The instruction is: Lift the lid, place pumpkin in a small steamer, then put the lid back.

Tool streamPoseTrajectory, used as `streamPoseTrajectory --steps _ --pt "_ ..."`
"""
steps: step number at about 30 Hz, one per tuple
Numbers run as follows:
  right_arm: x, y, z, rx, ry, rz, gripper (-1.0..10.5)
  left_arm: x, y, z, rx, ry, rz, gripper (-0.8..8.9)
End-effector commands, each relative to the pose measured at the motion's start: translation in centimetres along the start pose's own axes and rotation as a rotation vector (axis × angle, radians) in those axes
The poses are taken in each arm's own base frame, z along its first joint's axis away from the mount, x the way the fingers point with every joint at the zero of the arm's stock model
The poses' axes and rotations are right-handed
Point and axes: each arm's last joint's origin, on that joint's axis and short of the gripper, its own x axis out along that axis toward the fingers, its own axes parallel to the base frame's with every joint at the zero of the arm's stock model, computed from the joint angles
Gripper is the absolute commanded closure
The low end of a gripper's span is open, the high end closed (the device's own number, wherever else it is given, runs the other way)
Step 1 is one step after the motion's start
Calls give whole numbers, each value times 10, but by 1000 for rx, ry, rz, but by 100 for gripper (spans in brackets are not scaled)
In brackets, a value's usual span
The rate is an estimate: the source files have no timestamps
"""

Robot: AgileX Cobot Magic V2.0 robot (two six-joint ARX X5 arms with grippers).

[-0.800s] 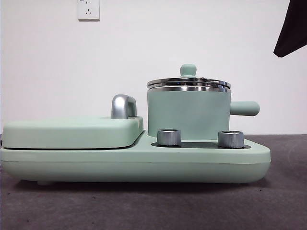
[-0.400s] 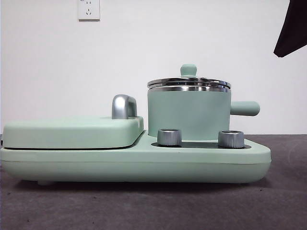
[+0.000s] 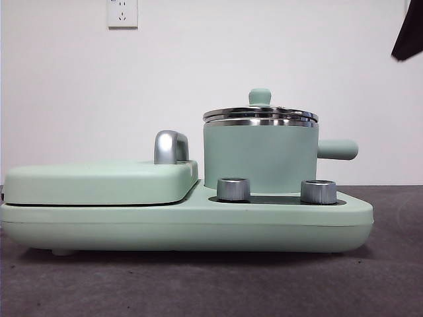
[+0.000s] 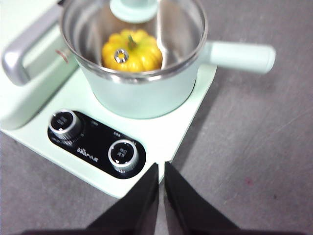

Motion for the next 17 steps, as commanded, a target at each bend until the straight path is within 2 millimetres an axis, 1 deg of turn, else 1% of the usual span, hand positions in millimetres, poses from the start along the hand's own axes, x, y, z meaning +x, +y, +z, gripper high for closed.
streamPoseTrajectory --steps 1,3,5,7,9,11,12,15,17 --pt "-7 -1 2 -90 -46 -27 931 2 0 -5 4 4 1 807" --pt "-6 -6 0 -129 -125 -90 931 2 0 -5 4 4 1 807" --pt "0 -14 -9 -134 -246 -150 931 2 0 -5 4 4 1 807" --pt "10 -25 -27 -105 -383 -199 931 2 0 -5 4 4 1 807" --pt "18 -34 -51 -85 -526 -250 931 2 0 -5 4 3 1 807" --pt "24 -40 -74 -73 -618 -309 931 2 0 -5 4 4 1 807" --pt "26 -43 -86 -65 -646 -346 931 2 0 -5 4 4 1 807" --pt "31 -46 -112 -53 -657 -394 931 2 0 -5 4 3 1 807" --pt "32 -47 -124 -45 -643 -413 931 2 0 -5 4 4 1 807"
